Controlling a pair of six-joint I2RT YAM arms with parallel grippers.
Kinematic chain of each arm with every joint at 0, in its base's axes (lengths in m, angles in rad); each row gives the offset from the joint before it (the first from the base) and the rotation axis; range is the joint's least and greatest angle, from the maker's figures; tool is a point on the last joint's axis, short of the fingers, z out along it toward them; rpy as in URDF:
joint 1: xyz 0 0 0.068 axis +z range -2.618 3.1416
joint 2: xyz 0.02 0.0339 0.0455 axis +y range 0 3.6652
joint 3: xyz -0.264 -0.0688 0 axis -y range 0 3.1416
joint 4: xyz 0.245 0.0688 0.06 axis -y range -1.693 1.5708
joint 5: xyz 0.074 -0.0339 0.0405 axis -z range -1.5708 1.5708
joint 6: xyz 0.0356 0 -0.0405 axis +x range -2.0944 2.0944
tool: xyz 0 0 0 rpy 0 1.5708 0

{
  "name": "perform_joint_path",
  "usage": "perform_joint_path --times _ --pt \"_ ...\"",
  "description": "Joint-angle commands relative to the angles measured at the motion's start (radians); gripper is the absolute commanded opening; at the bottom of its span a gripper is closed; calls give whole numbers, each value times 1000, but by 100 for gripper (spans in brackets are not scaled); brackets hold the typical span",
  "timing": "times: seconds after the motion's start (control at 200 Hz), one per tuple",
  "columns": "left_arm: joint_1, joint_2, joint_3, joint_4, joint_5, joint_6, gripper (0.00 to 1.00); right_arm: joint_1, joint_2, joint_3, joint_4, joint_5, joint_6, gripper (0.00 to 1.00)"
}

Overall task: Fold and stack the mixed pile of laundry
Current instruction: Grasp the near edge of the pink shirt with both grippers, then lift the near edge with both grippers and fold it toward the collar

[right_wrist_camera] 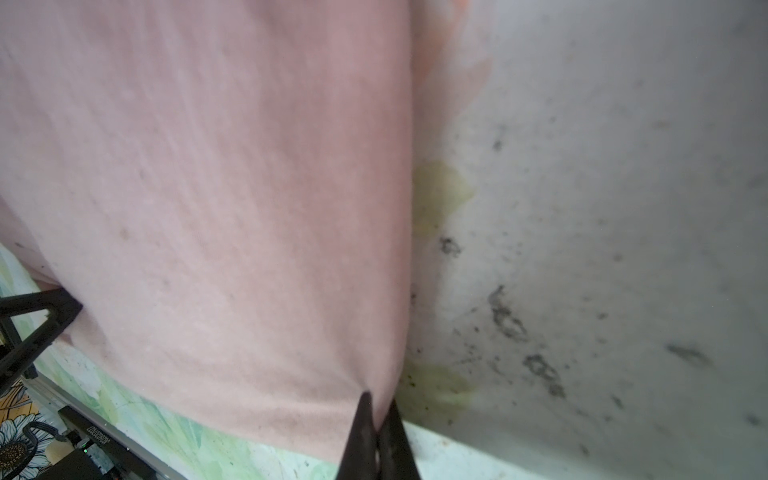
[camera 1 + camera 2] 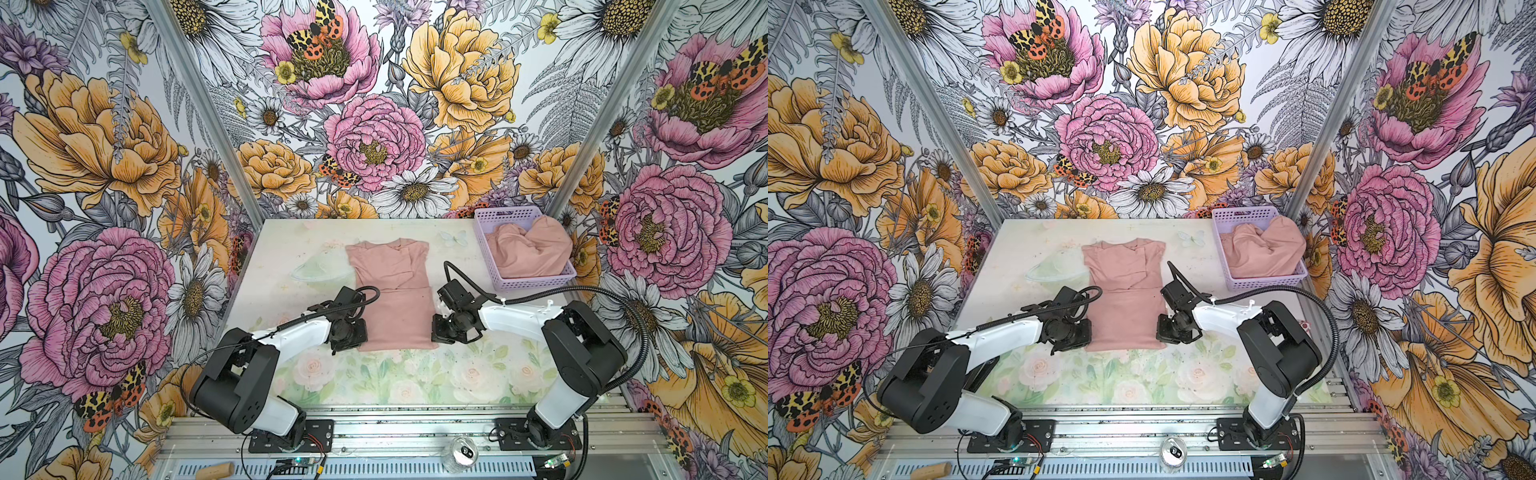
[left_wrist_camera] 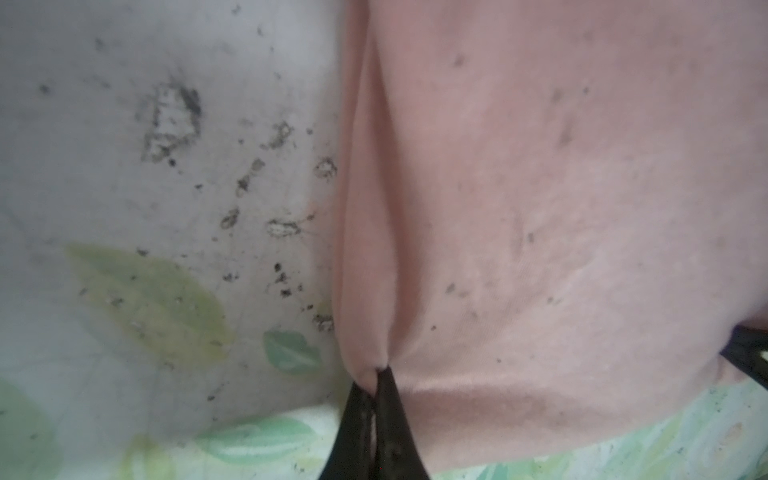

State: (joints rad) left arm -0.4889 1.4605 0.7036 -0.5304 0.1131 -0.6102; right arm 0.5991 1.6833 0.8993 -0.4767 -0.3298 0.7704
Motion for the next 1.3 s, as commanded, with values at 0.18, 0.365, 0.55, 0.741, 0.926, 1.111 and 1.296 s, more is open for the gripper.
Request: perform_joint_path --times 0.18,0.365,0.55,0.741,0.926,1.111,1.296 --pt "-19 -122 -11 -89 -4 -42 0 12 -124 -32 -57 -5 36 0" --pt "-46 -237 -26 -173 -10 -84 0 32 -245 -74 -105 -14 76 0" --pt "-108 -354 -12 -281 -29 -142 0 68 -384 -108 -179 -12 132 0" --pt "-151 -457 32 -393 -33 -201 0 86 -502 -95 -275 -19 178 0" --pt "-151 -470 176 -514 -60 -183 0 81 -526 17 -383 -24 163 0" --pt "-102 -386 328 -549 -36 -109 0 27 -471 172 -433 -36 121 0" --pt "-14 -248 447 -546 -12 7 0 -68 -343 305 -433 -77 42 0"
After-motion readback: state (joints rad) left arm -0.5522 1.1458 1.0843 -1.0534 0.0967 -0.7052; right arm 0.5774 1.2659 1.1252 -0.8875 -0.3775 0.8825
